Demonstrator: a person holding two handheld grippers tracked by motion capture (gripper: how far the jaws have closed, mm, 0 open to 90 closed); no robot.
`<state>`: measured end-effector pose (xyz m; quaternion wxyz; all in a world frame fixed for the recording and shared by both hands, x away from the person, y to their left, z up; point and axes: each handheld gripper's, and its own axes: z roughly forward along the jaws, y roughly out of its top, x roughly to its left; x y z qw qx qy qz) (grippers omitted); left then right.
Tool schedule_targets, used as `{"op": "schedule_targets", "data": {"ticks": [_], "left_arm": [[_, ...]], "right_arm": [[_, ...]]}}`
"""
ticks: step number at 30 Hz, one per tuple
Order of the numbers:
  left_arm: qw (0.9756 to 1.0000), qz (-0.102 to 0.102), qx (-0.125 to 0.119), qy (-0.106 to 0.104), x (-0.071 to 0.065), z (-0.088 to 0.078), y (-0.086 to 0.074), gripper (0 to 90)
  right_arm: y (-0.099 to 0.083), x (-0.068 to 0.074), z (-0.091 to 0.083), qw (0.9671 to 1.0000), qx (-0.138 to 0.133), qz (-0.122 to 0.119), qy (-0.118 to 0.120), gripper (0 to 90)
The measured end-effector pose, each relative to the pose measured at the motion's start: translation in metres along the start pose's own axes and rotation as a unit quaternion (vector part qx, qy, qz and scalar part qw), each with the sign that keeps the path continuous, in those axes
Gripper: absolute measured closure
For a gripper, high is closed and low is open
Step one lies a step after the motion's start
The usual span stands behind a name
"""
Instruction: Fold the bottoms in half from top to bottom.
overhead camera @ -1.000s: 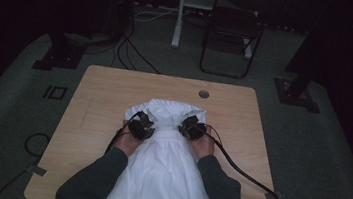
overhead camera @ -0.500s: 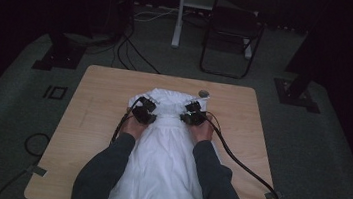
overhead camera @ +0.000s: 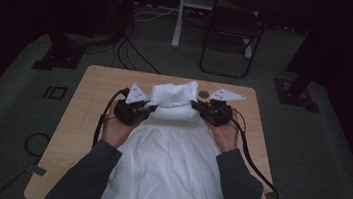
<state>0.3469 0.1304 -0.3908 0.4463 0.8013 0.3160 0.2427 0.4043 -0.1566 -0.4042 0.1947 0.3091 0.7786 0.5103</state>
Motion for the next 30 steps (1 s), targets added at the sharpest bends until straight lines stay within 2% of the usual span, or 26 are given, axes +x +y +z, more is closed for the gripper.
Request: {"op": "schedule_targets", "data": {"ticks": [1, 2, 3, 4, 5, 6, 7, 8, 9, 10, 11, 12, 13, 14, 15, 16, 17, 18, 19, 22, 23, 24, 27, 28, 29, 30], "left_arm": [[0.9996, 0.0, 0.004, -0.029, -0.014, -0.009, -0.013, 79.5], [0.9996, 0.0, 0.004, -0.029, -0.014, -0.009, -0.013, 79.5], [0.9983, 0.0, 0.016, -0.056, -0.03, -0.012, -0.033, 79.4], [0.9983, 0.0, 0.016, -0.056, -0.03, -0.012, -0.033, 79.2], [0.9963, 0.0, 0.042, -0.075, -0.043, -0.01, -0.057, 79.0], [0.9963, 0.0, 0.042, -0.075, -0.043, -0.01, -0.057, 78.9], [0.9928, -0.02, 0.07, -0.095, -0.053, -0.002, -0.081, 78.9], [0.9928, -0.02, 0.07, -0.095, -0.053, -0.002, -0.081, 78.8], [0.9876, -0.02, 0.118, -0.102, -0.062, 0.013, -0.106, 78.8], [0.9876, -0.02, 0.118, -0.102, -0.062, 0.013, -0.106, 78.7], [0.9806, -0.013, 0.168, -0.101, -0.066, 0.03, -0.13, 78.7], [0.9806, -0.013, 0.168, -0.101, -0.066, 0.03, -0.13, 78.7], [0.9783, 0.0, 0.182, -0.099, -0.062, 0.042, -0.148, 78.8], [0.9783, 0.0, 0.182, -0.099, -0.062, 0.042, -0.148, 79.4], [0.9787, -0.006, 0.183, -0.093, -0.051, 0.043, -0.148, 79.6], [0.9787, -0.006, 0.183, -0.093, -0.051, 0.043, -0.148, 79.6], [0.9792, 0.031, 0.191, -0.061, -0.045, 0.045, -0.145, 79.5], [0.9792, 0.031, 0.191, -0.061, -0.045, 0.045, -0.145, 79.5], [0.978, 0.039, 0.199, -0.048, -0.036, 0.049, -0.142, 79.5], [0.9772, 0.039, 0.204, -0.043, -0.026, 0.055, -0.138, 79.4], [0.9777, 0.038, 0.204, -0.032, -0.02, 0.062, -0.135, 79.4], [0.9779, 0.04, 0.204, -0.025, -0.018, 0.065, -0.133, 79.3], [0.9804, 0.03, 0.194, -0.013, -0.011, 0.077, -0.129, 79.3], [0.9804, 0.03, 0.194, -0.013, -0.011, 0.077, -0.129, 79.3], [0.9826, 0.021, 0.184, -0.012, -0.005, 0.087, -0.126, 79.3], [0.9826, 0.021, 0.184, -0.012, -0.005, 0.087, -0.126, 79.3]], "right_arm": [[-0.007, 0.01, -0.012, 0.9999, 0.005, -0.013, 0.009, 85.1], [-0.007, 0.01, -0.012, 0.9999, 0.005, -0.013, 0.009, 85.1], [-0.02, 0.021, -0.021, 0.9992, 0.022, -0.027, 0.019, 85.1], [-0.029, 0.026, -0.024, 0.9987, 0.034, -0.031, 0.024, 85.1], [-0.039, 0.031, -0.026, 0.9979, 0.047, -0.036, 0.027, 84.9], [-0.039, 0.031, -0.026, 0.9979, 0.047, -0.036, 0.027, 84.9], [-0.061, 0.041, -0.026, 0.9957, 0.075, -0.042, 0.037, 84.5], [-0.061, 0.041, -0.026, 0.9957, 0.075, -0.042, 0.037, 84.5], [-0.085, 0.049, -0.023, 0.9927, 0.106, -0.041, 0.041, 84.3], [-0.085, 0.049, -0.023, 0.9927, 0.106, -0.041, 0.041, 84.3], [-0.102, 0.054, -0.017, 0.9893, 0.133, -0.037, 0.047, 83.6], [-0.112, 0.056, -0.012, 0.9875, 0.145, -0.03, 0.055, 83.2], [-0.121, 0.059, -0.007, 0.9853, 0.157, -0.024, 0.061, 83.0], [-0.121, 0.059, -0.007, 0.9853, 0.157, -0.024, 0.061, 83.0], [-0.134, 0.065, 0.002, 0.9833, 0.173, -0.023, 0.05, 83.0], [-0.134, 0.065, 0.002, 0.9833, 0.173, -0.023, 0.05, 83.0], [-0.14, 0.067, 0.007, 0.9824, 0.177, -0.01, 0.059, 82.6], [-0.14, 0.067, 0.007, 0.9824, 0.177, -0.01, 0.059, 82.6], [-0.142, 0.068, 0.014, 0.9819, 0.178, 0.007, 0.065, 82.5], [-0.143, 0.07, 0.023, 0.9804, 0.189, -0.004, 0.055, 82.7], [-0.147, 0.07, 0.037, 0.9784, 0.202, -0.023, 0.038, 83.3], [-0.147, 0.067, 0.04, 0.9802, 0.193, -0.027, 0.034, 83.3], [-0.141, 0.052, 0.053, 0.9819, 0.187, -0.023, 0.018, 83.7], [-0.141, 0.052, 0.053, 0.9819, 0.187, -0.023, 0.018, 83.7], [-0.137, 0.038, 0.062, 0.983, 0.183, -0.015, 0.005, 83.7], [-0.134, 0.031, 0.067, 0.9831, 0.183, -0.01, -0.003, 83.7]]}}
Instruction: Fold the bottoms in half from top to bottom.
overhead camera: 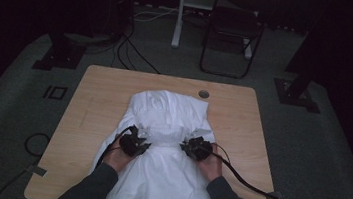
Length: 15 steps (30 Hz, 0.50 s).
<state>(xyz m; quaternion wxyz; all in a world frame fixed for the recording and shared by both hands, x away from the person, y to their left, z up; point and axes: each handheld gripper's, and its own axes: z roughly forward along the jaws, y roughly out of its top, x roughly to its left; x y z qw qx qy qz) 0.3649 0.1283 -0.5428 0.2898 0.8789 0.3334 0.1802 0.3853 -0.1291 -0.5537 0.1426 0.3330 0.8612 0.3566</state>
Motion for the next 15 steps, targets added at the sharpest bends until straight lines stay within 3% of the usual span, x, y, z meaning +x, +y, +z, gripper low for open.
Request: {"op": "schedule_targets", "data": {"ticks": [1, 3, 4, 5, 6, 7, 8, 9, 12, 13, 14, 15], "left_arm": [[0.9999, -0.013, -0.006, 0.0, 0.007, 0.008, 0.008, 79.3], [0.9998, -0.015, -0.007, 0.008, 0.014, 0.017, 0.017, 79.2], [0.9998, -0.015, -0.007, 0.008, 0.014, 0.017, 0.017, 79.2], [0.9996, -0.023, -0.009, 0.016, 0.021, 0.024, 0.024, 79.2], [0.9996, -0.023, -0.009, 0.016, 0.021, 0.024, 0.024, 79.2], [0.9991, -0.035, -0.012, 0.02, 0.028, 0.029, 0.03, 79.1], [0.9991, -0.035, -0.012, 0.02, 0.028, 0.029, 0.03, 79.1], [0.9987, -0.048, -0.01, 0.015, 0.033, 0.032, 0.033, 79.1], [0.9982, -0.06, 0.0, 0.0, 0.037, 0.029, 0.036, 80.1], [0.9979, -0.064, -0.004, -0.007, 0.038, 0.025, 0.037, 80.8], [0.9977, -0.066, -0.011, -0.014, 0.039, 0.019, 0.038, 80.8], [0.9968, -0.072, -0.03, -0.019, 0.04, 0.008, 0.04, 81.3]], "right_arm": [[0.004, -0.007, 0.003, 1.0, 0.001, 0.008, -0.005, 83.7], [0.012, -0.021, 0.01, 0.9996, 0.0, 0.025, -0.014, 83.7], [0.012, -0.021, 0.01, 0.9996, 0.0, 0.025, -0.014, 83.7], [0.019, -0.031, 0.017, 0.9988, -0.003, 0.044, -0.022, 83.7], [0.019, -0.031, 0.017, 0.9988, -0.003, 0.044, -0.022, 83.7], [0.024, -0.037, 0.022, 0.9977, -0.003, 0.064, -0.025, 83.7], [0.024, -0.037, 0.022, 0.9977, -0.003, 0.064, -0.025, 83.7], [0.028, -0.043, 0.025, 0.9966, -0.005, 0.078, -0.023, 83.6], [0.029, -0.047, 0.026, 0.9963, -0.007, 0.085, -0.013, 83.9], [0.029, -0.051, 0.021, 0.9959, -0.024, 0.087, -0.005, 84.8], [0.029, -0.051, 0.021, 0.9959, -0.024, 0.087, -0.005, 84.8], [0.03, -0.052, 0.014, 0.995, -0.04, 0.092, -0.002, 85.1]]}}
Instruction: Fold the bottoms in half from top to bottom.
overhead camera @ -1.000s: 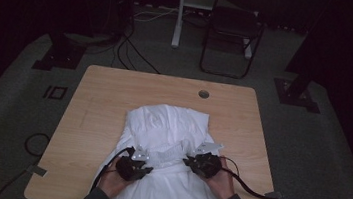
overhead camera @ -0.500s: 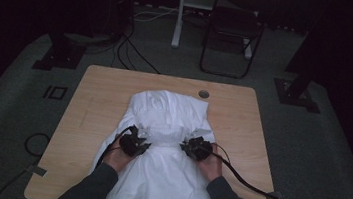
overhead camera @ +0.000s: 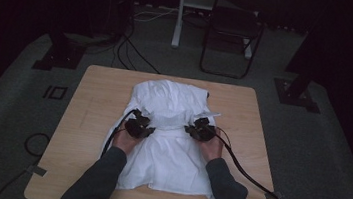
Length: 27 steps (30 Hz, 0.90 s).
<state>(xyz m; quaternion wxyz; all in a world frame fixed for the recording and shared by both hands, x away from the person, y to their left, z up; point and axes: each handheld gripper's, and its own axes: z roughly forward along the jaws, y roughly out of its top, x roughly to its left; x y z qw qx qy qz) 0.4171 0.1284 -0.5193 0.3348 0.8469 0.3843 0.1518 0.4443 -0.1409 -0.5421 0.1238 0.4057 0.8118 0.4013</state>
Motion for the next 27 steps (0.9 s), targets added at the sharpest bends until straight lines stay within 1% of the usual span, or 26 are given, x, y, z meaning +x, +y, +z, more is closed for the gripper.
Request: {"op": "schedule_targets", "data": {"ticks": [1, 2, 3, 4, 5, 6, 7, 8, 9, 10, 11, 12, 13, 14, 15, 16, 17, 18, 19, 20, 21, 22, 24, 25, 26, 27], "left_arm": [[0.9998, -0.004, -0.022, -0.003, -0.001, -0.013, 0.005, 81.7], [0.9992, -0.001, -0.04, 0.001, -0.004, -0.022, 0.01, 81.7], [0.9992, -0.001, -0.04, 0.001, -0.004, -0.022, 0.01, 81.8], [0.9984, 0.0, -0.056, 0.006, -0.007, -0.032, 0.016, 81.9], [0.9974, 0.002, -0.072, 0.01, -0.01, -0.043, 0.021, 81.9], [0.994, 0.007, -0.108, 0.012, -0.018, -0.066, 0.029, 81.9], [0.994, 0.007, -0.108, 0.012, -0.018, -0.066, 0.029, 81.9], [0.9898, 0.016, -0.141, 0.007, -0.027, -0.089, 0.031, 81.9], [0.9898, 0.016, -0.141, 0.007, -0.027, -0.089, 0.031, 81.9], [0.9874, 0.031, -0.155, 0.008, -0.037, -0.106, 0.026, 81.8], [0.9874, 0.031, -0.155, 0.008, -0.037, -0.106, 0.026, 81.7], [0.9874, 0.04, -0.153, 0.009, -0.043, -0.111, 0.02, 81.7], [0.988, 0.043, -0.148, 0.01, -0.046, -0.111, 0.015, 81.6], [0.9891, 0.045, -0.14, 0.008, -0.048, -0.109, 0.007, 81.5], [0.9891, 0.045, -0.14, 0.008, -0.048, -0.109, 0.007, 81.3], [0.9927, 0.044, -0.112, 0.002, -0.051, -0.096, -0.013, 81.3], [0.995, 0.038, -0.092, -0.008, -0.051, -0.084, -0.027, 80.7], [0.9975, 0.02, -0.063, -0.027, -0.05, -0.065, -0.045, 79.6], [0.9975, 0.02, -0.063, -0.027, -0.05, -0.065, -0.045, 79.2], [0.9975, 0.02, -0.063, -0.027, -0.05, -0.065, -0.045, 79.2], [0.9994, 0.007, -0.019, -0.028, -0.054, -0.037, -0.07, 77.6], [0.9995, -0.001, -0.009, -0.031, -0.053, -0.031, -0.075, 75.7], [0.9985, -0.019, -0.021, -0.048, -0.051, -0.03, -0.079, 69.8], [0.9985, -0.019, -0.021, -0.048, -0.051, -0.03, -0.079, 65.9], [0.9975, -0.022, -0.03, -0.06, -0.05, -0.037, -0.076, 65.9], [0.997, -0.016, -0.042, -0.064, -0.05, -0.043, -0.075, 61.3]], "right_arm": [[0.006, 0.002, -0.016, 0.9995, -0.03, -0.002, 0.005, 85.5], [0.011, 0.004, -0.026, 0.9991, -0.041, -0.012, 0.002, 85.7], [0.011, 0.004, -0.026, 0.9991, -0.041, -0.012, 0.002, 85.7], [0.017, 0.008, -0.036, 0.9981, -0.055, -0.028, -0.006, 85.9], [0.029, 0.018, -0.057, 0.9945, -0.082, -0.06, -0.026, 86.1], [0.034, 0.022, -0.068, 0.9921, -0.099, -0.07, -0.033, 86.1], [0.034, 0.022, -0.068, 0.9921, -0.099, -0.07, -0.033, 86.1], [0.041, 0.03, -0.092, 0.9873, -0.133, -0.081, -0.032, 86.1], [0.041, 0.03, -0.092, 0.9873, -0.133, -0.081, -0.032, 86.1], [0.041, 0.039, -0.111, 0.9841, -0.156, -0.084, -0.016, 86.2], [0.038, 0.044, -0.117, 0.9833, -0.158, -0.09, -0.011, 86.2], [0.038, 0.044, -0.117, 0.9833, -0.158, -0.09, -0.011, 86.2], [0.031, 0.05, -0.121, 0.9835, -0.152, -0.098, -0.008, 86.2], [0.026, 0.053, -0.122, 0.9843, -0.146, -0.099, -0.001, 86.2], [0.017, 0.056, -0.12, 0.9859, -0.136, -0.097, 0.008, 86.2], [0.017, 0.056, -0.12, 0.9859, -0.136, -0.097, 0.008, 86.2], [-0.006, 0.061, -0.109, 0.9894, -0.108, -0.096, 0.019, 86.1], [-0.032, 0.064, -0.092, 0.9927, -0.072, -0.094, 0.022, 86.0], [-0.032, 0.064, -0.092, 0.9927, -0.072, -0.094, 0.022, 86.0], [-0.044, 0.064, -0.082, 0.9942, -0.054, -0.09, 0.022, 86.0], [-0.063, 0.065, -0.067, 0.9959, -0.026, -0.082, 0.026, 85.8], [-0.069, 0.065, -0.061, 0.9964, -0.017, -0.078, 0.028, 85.1], [-0.077, 0.065, -0.054, 0.9971, -0.001, -0.068, 0.033, 76.8], [-0.077, 0.065, -0.054, 0.9971, -0.001, -0.068, 0.033, 76.8], [-0.078, 0.064, -0.053, 0.9974, 0.007, -0.062, 0.035, 69.1], [-0.076, 0.061, -0.056, 0.9973, 0.01, -0.051, 0.052, 56.6]]}}
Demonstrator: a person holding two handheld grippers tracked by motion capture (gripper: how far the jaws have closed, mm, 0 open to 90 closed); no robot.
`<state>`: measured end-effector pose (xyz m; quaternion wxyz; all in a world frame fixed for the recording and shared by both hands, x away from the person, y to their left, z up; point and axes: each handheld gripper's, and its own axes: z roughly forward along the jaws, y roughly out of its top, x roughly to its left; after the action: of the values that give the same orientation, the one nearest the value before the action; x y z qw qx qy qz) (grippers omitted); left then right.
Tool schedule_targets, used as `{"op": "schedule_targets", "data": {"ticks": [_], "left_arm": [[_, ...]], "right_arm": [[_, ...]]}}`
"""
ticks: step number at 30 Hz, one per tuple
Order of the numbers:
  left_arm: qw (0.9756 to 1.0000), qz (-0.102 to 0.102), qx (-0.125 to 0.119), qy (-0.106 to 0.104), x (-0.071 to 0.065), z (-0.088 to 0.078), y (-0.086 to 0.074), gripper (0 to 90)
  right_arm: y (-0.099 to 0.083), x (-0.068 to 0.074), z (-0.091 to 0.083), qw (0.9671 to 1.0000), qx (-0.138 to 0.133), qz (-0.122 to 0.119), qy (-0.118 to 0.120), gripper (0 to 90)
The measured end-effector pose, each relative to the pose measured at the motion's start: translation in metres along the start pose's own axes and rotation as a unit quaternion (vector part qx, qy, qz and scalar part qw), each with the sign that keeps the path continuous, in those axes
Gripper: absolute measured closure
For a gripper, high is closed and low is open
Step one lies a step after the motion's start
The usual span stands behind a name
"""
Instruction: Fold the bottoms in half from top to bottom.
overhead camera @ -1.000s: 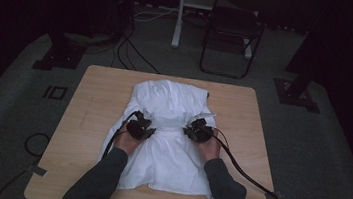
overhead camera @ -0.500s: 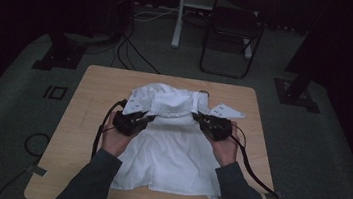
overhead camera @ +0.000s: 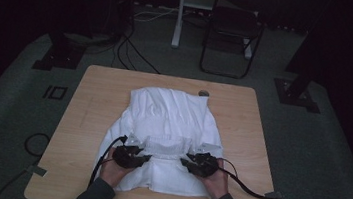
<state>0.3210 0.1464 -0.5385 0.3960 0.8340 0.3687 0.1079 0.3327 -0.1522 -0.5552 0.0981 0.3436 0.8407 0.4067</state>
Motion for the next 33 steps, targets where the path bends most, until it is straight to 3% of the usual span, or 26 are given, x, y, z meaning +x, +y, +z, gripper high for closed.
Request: {"op": "schedule_targets", "data": {"ticks": [2, 5, 7, 8, 10, 12, 13, 16, 19, 21, 25, 27, 29, 30, 33], "left_arm": [[0.9998, 0.003, -0.02, -0.007, -0.001, -0.013, 0.004, 58.9], [0.9986, 0.002, -0.053, -0.008, 0.003, -0.029, 0.011, 56.5], [0.9974, -0.01, -0.072, -0.005, 0.009, -0.038, 0.016, 61.9], [0.9971, -0.015, -0.075, 0.004, 0.012, -0.04, 0.018, 70.8], [0.9973, -0.028, -0.06, 0.03, 0.016, -0.038, 0.024, 87.9], [0.9978, -0.035, -0.034, 0.045, 0.023, -0.026, 0.029, 89.5], [0.9977, -0.042, -0.022, 0.048, 0.026, -0.018, 0.032, 89.3], [0.9979, -0.048, 0.008, 0.042, 0.03, 0.005, 0.035, 84.9], [0.997, -0.055, 0.024, 0.05, 0.031, 0.02, 0.033, 82.7], [0.9972, -0.058, 0.018, 0.045, 0.031, 0.02, 0.03, 81.2], [0.9979, -0.055, 0.007, 0.034, 0.025, 0.012, 0.024, 77.6], [0.9988, -0.044, 0.003, 0.019, 0.018, 0.005, 0.017, 76.1], [0.9997, -0.025, 0.009, 0.0, 0.01, 0.002, 0.01, 75.2], [0.9998, 0.001, 0.018, -0.009, 0.002, 0.0, 0.003, 73.7], [0.9999, 0.006, 0.015, -0.005, 0.002, -0.001, 0.001, 71.2]], "right_arm": [[0.004, -0.001, -0.011, 1.0, -0.008, -0.004, -0.001, 49.2], [0.011, -0.003, -0.033, 0.9992, -0.041, -0.005, 0.003, 47.9], [0.017, -0.011, -0.043, 0.9982, -0.059, 0.007, -0.004, 49.3], [0.02, -0.016, -0.045, 0.9977, -0.064, 0.017, -0.01, 58.4], [0.025, -0.025, -0.044, 0.9975, -0.063, 0.03, -0.011, 77.1], [0.03, -0.034, -0.033, 0.9973, -0.045, 0.042, -0.041, 86.8], [0.032, -0.039, -0.025, 0.9967, -0.036, 0.05, -0.053, 89.0], [0.034, -0.053, 0.0, 0.9956, -0.01, 0.075, -0.055, 88.4], [0.032, -0.057, 0.018, 0.9955, 0.0, 0.09, -0.032, 85.8], [0.03, -0.055, 0.019, 0.9962, -0.013, 0.085, -0.015, 83.4], [0.027, -0.049, 0.008, 0.9971, -0.031, 0.069, -0.006, 80.2], [0.02, -0.039, -0.007, 0.9981, -0.041, 0.045, 0.01, 76.5], [0.018, -0.036, -0.012, 0.9983, -0.044, 0.035, 0.017, 75.2], [0.012, -0.03, -0.019, 0.9984, -0.046, 0.015, 0.029, 71.8], [0.009, -0.026, -0.024, 0.9985, -0.047, -0.003, 0.028, 70.5]]}}
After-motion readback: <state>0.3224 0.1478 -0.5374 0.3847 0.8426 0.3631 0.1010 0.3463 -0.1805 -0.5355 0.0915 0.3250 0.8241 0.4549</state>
